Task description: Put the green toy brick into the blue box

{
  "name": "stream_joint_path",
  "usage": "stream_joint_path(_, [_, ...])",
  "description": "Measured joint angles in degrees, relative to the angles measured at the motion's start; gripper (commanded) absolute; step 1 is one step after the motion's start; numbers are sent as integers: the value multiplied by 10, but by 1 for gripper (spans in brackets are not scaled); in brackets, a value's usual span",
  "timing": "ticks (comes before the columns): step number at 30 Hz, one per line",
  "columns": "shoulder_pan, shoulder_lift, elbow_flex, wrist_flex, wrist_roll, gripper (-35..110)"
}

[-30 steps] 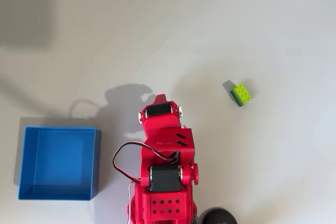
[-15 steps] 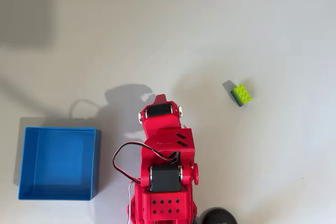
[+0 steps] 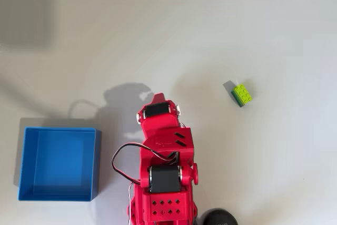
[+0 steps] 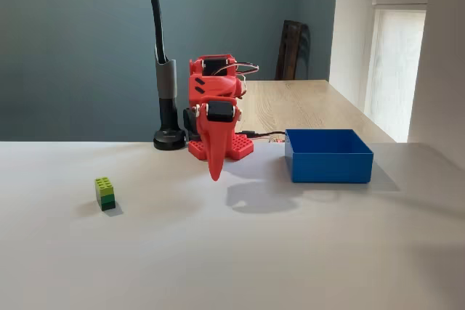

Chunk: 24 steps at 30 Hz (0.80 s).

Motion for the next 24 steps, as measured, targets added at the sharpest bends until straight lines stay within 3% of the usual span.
stream_joint_path(9, [4, -28, -45, -4, 12, 0])
stream_joint_path(19, [47, -298, -248, 16, 98, 2])
stream_joint_path(22, [69, -365, -309, 48, 108, 21])
stream_joint_path(24, [93, -426, -362, 71, 120, 25])
